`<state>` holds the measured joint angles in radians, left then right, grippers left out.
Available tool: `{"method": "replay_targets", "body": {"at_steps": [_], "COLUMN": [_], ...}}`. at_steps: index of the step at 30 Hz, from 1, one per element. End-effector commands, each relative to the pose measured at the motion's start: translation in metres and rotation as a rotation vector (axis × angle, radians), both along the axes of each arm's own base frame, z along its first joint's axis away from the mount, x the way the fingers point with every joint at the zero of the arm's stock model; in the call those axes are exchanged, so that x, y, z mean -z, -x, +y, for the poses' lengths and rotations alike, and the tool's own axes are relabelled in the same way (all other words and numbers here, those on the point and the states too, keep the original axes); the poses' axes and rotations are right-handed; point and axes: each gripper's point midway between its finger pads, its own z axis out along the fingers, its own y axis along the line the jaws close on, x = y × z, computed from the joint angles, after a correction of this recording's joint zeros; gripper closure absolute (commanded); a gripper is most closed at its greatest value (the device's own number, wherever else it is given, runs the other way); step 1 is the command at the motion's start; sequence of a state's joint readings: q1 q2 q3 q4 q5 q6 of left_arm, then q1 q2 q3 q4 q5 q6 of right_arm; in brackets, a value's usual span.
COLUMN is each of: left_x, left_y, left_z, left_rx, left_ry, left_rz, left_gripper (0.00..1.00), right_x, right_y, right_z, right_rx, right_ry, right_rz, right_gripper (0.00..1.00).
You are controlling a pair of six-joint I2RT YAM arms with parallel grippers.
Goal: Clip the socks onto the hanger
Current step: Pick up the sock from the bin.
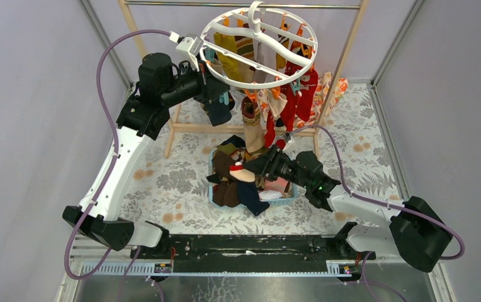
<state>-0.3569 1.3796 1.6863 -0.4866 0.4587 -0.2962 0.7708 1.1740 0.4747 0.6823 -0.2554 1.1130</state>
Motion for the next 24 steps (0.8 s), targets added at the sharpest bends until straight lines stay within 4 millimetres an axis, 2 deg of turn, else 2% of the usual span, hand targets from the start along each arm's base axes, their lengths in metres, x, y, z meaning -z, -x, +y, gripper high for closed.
{"method": "replay_targets", "body": {"at_steps": [1,5,7,9,13,16,24], "left_x": [-0.006,-0.006,-0.006,-0.006,-0.007,-0.008,-0.012], "left_y": [-0.003,-0.001,-0.001,-0.001,0.001,0.003,0.013], "left_z": [0.0,0.001,0.001,0.001,-0.001,-0.005,-0.016], "left_rx": [0.01,0.011,0.01,0.012,0.024,0.044,0.116], "left_ry": [0.011,0.006,0.003,0.003,0.012,0.032,0.092], "left_rz": [-0.028,-0.031,-0.031,-0.03,-0.024,-0.011,0.019], "left_gripper": [0.96,0.96,0.96,0.96,0.96,0.96,0.96], "right_x": [-0.032,-0.035,-0.043,-0.052,-0.076,-0.099,-0.153], "right_y": [-0.002,-0.005,-0.006,-0.006,0.0,0.006,-0.003], "right_z": [0.016,0.014,0.009,0.003,-0.006,-0.004,0.003], "right_rx": [-0.035,-0.009,0.009,0.021,0.016,-0.012,0.024], "right_ry": [-0.034,0.013,0.037,0.069,0.091,0.05,-0.045], "right_rz": [-0.113,-0.145,-0.182,-0.224,-0.324,-0.394,-0.566], "right_gripper": [0.55,0.77,0.91,1.0,1.0,1.0,1.0]}}
